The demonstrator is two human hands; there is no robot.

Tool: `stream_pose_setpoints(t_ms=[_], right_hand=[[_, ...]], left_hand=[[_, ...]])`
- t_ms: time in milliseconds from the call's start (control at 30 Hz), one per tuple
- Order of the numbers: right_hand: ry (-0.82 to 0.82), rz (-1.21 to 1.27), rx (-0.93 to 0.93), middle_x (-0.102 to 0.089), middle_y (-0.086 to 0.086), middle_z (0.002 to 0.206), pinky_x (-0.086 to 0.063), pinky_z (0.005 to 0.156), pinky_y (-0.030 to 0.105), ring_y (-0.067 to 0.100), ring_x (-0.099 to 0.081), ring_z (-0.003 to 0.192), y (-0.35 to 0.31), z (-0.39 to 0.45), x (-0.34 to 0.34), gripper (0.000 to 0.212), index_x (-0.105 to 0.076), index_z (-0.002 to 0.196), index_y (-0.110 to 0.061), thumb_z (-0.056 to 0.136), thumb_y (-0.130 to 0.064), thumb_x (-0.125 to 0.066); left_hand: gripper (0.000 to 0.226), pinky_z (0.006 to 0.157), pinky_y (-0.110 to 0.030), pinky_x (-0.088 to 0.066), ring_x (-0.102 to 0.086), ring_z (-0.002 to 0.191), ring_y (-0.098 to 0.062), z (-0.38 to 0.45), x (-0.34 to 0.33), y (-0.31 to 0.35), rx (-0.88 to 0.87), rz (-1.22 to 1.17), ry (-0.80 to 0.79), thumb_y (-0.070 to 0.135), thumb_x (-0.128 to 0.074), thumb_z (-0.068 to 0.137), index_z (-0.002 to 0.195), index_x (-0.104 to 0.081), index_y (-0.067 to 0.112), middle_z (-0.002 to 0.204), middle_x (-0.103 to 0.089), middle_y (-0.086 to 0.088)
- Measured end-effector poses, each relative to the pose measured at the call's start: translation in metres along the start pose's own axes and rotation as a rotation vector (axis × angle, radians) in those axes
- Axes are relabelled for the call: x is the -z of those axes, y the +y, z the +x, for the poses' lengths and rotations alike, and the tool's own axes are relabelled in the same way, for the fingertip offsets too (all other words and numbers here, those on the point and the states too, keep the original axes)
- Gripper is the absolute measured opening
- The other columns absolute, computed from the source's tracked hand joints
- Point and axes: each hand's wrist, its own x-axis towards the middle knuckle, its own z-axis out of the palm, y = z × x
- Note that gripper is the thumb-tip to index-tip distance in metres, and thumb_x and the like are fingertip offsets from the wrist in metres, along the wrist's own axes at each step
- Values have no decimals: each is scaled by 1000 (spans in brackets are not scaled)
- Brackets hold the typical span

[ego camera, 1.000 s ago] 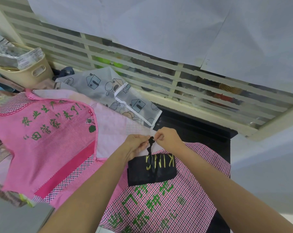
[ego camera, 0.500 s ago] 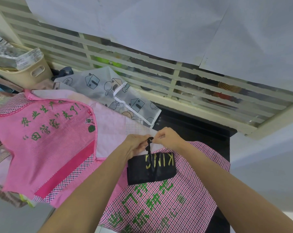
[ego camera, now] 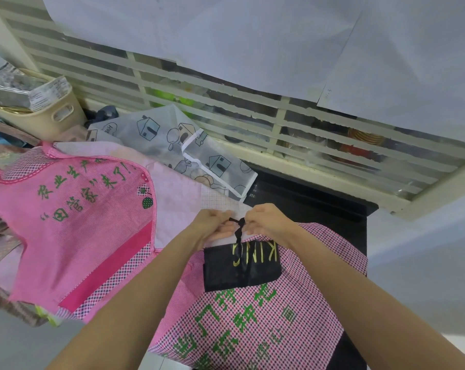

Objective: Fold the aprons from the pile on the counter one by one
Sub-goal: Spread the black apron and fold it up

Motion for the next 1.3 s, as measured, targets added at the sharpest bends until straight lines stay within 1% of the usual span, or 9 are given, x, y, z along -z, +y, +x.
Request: stream_pose_setpoints(t_ms=[100, 233, 400, 500, 567, 700, 767, 867, 1300], right_hand=[[-32, 110, -31, -63, 15, 84, -55, 59, 19, 15, -66, 69, -3, -4, 0, 8, -56, 96, 2, 89, -1, -53], [-43, 104, -56, -65, 14, 82, -52, 58, 16, 16, -67, 73, -6, -7, 0, 22, -59, 104, 13, 88, -2, -60], [-1, 204, -173, -60, 15, 90, -55, 68, 24, 25, -65, 86, -9, -10, 4, 18, -54, 108, 5, 94, -7, -54], [-210, 235, -158, -62, 10, 89, -50, 90, 33, 22, -61, 95, -17, -20, 8, 9, -56, 95, -4, 91, -10, -60], [-287, 100, -120, -62, 8, 91, -52, 85, 27, 17, -57, 87, -24, -24, 9, 13, -59, 96, -7, 85, -4, -66], [-170, -462, -6, -57, 8, 75, -47, 69, 22, 11, -50, 65, -39, -23, 15, 17, -68, 98, 4, 82, -2, -68], [-148, -449, 24, -58, 9, 72, -46, 63, 19, 11, -49, 61, -47, -27, 18, 18, -69, 98, 7, 83, -2, -67], [-110, -315, 95, -62, 11, 75, -48, 59, 15, 13, -54, 66, -65, -37, 27, 10, -68, 92, 6, 86, 0, -64], [249, -177, 515, -42, 2, 61, -31, 48, 22, 13, -33, 50, -238, -114, 98, 14, -57, 78, -14, 90, -6, -59]], left_hand=[[44, 90, -28, -52, -65, 98, -17, -4, 2, -1, -50, 206, -191, 38, -77, 73, 101, -56, 11, 104, -66, -6], [22, 69, -11, -42, -56, 88, -11, -7, -6, 0, -234, 572, -150, 17, -76, 77, 79, -54, 20, 88, -58, 4], [13, 71, -13, -51, -61, 79, -10, -6, 3, 6, -258, 378, -158, 2, -65, 85, 79, -63, 14, 83, -64, -2], [11, 73, -16, -50, -61, 83, -13, -8, 9, 7, -227, 266, -123, 3, -62, 87, 82, -62, 13, 87, -65, -5], [9, 76, -17, -51, -62, 88, -13, -12, 9, 10, -169, 166, -196, 4, -58, 90, 89, -63, 11, 92, -66, -5], [37, 100, -28, -39, -48, 118, -17, -21, 5, 19, -78, 586, -387, 18, -62, 88, 122, -48, 18, 124, -52, 1], [54, 100, -29, -38, -46, 119, -19, -24, -2, 18, -99, 988, -436, 21, -66, 85, 132, -40, 18, 130, -47, 0], [38, 86, -25, -40, -50, 102, -18, -27, -10, 29, -320, 1234, -391, 10, -63, 85, 122, -53, 8, 120, -57, -10], [12, 77, -24, -48, -59, 84, -16, -95, -37, 236, -667, 1156, -293, 3, -58, 89, 98, -62, 10, 88, -63, -1]])
